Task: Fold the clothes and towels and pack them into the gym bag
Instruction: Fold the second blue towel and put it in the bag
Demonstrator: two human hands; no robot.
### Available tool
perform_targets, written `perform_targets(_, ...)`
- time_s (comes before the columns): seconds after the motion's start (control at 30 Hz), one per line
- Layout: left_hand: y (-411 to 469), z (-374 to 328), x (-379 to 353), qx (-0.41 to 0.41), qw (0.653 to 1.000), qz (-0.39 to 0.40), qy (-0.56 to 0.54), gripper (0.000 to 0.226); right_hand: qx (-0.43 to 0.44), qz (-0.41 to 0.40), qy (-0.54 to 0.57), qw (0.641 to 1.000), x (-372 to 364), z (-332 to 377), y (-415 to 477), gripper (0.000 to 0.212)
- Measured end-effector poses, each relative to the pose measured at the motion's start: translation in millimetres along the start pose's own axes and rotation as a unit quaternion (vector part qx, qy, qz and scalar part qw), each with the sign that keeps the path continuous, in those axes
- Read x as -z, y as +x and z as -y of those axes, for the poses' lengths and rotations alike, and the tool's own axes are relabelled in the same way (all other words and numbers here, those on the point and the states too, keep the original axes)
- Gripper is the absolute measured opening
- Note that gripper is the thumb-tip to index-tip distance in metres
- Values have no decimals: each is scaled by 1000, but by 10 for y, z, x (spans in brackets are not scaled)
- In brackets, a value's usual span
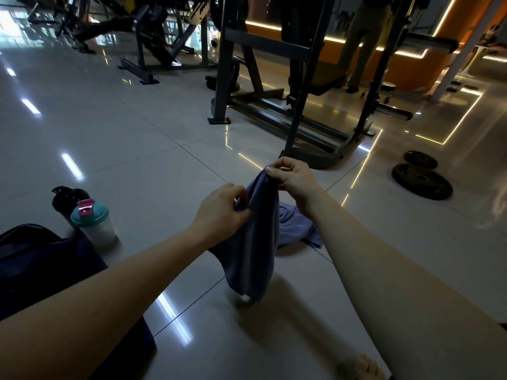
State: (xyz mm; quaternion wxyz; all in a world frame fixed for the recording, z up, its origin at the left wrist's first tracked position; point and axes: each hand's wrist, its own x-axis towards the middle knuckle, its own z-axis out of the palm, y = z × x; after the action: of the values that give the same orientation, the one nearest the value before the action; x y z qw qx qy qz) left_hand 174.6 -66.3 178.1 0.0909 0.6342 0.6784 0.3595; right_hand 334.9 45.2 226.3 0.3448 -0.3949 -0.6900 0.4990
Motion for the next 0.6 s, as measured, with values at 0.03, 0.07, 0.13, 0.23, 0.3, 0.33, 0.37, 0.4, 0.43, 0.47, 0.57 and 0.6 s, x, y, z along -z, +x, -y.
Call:
perform_targets(0.03,-11,18,-29,15,1000,10,5,13,3,-3,0,1000,-5,11,-4,16)
perform_targets(0.07,-33,40,-66,29,999,18,10,12,5,-8,0,1000,-11,28,-11,15)
perform_targets(0.13,-99,98,-150,54,998,38,12,19,6,-23,-2,1000,-21,69,-22,11)
perform_targets(0.23,-233,168,-245,85,995,43,1,21,6,-57,-2,998,-7,105,-17,7)
perform_targets(0.3,-364,228,-306,99,995,2,13,21,5,-84,-3,996,16,115,-14,9)
perform_targets(0.33,-447,251,-339,108,994,-20,21,22,4,-96,0,995,27,114,-16,9)
perform_targets(0.37,-539,258,-375,112,993,-32,25,23,2,-103,4,995,38,105,-14,9)
perform_targets(0.4,-633,258,-429,104,994,-30,25,23,-1,-102,5,995,47,95,-12,8)
perform_targets(0.43,-723,247,-494,85,996,-18,25,25,-5,-97,4,995,55,83,-12,9)
perform_targets(0.47,-796,225,-558,63,998,-6,26,30,-9,-92,5,996,61,78,-13,9)
perform_targets(0.57,-924,242,-721,30,999,9,25,31,-33,-95,14,995,77,64,-18,10)
perform_targets(0.6,-940,278,-751,30,999,18,35,30,-44,-94,19,994,78,60,-26,12)
